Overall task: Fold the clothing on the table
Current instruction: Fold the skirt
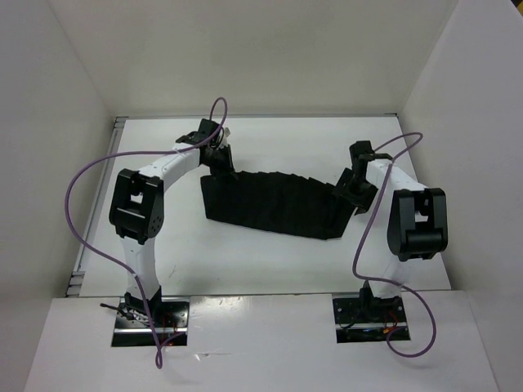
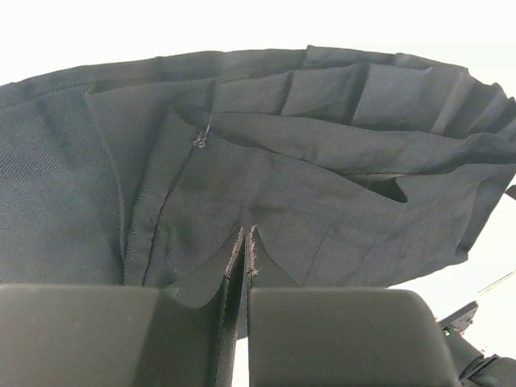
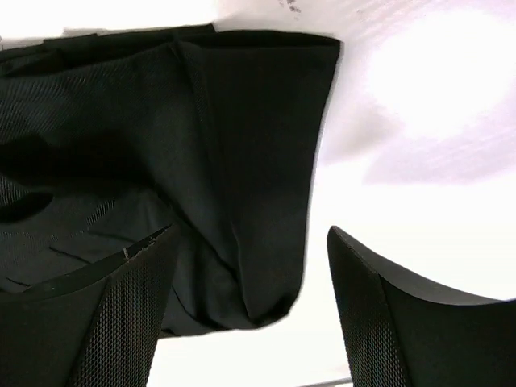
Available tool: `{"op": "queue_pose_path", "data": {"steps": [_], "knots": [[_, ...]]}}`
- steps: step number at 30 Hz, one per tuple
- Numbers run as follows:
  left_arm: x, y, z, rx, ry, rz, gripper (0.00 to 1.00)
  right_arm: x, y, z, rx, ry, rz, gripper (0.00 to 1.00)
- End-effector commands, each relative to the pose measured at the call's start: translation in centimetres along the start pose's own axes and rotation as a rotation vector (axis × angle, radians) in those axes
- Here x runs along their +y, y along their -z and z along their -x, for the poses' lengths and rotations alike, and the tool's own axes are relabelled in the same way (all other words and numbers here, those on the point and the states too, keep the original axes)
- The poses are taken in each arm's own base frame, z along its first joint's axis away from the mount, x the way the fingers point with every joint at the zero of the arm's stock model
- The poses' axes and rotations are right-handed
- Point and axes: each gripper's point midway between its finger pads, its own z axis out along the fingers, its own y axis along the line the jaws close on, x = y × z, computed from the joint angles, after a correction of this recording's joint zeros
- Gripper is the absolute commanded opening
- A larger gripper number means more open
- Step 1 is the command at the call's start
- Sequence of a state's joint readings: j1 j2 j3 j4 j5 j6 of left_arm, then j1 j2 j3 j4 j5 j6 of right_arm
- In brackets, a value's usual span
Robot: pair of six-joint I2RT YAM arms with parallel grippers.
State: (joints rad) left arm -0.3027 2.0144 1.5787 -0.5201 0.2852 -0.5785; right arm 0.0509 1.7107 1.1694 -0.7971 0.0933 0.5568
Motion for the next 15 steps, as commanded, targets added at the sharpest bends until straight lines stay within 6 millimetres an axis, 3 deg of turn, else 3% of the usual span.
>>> {"op": "queue_pose_path", "data": {"steps": [1, 6, 11, 15], "knots": [[0.7, -0.5, -0.9, 0.029, -0.016, -0.002, 0.08, 1.4, -1.3, 1.0, -0.007, -0.025, 0.114, 0.78], [1.8, -0.5, -1.2, 0.042, 0.007, 0.006, 0.08, 1.3, -3.5, 0.0, 0.065, -0.057, 0.209, 0.78], [2.8, -0.5, -1.1, 0.042, 0.031, 0.008, 0.08, 2.4, -3.8, -1.2, 0.121, -0.073, 0.318, 0.78], [2.5, -0.2, -0.7, 0.027, 0.024, 0.0, 0.08, 3.0, -3.7, -1.4, 0.13, -0.061, 0.362, 0.78]]}}
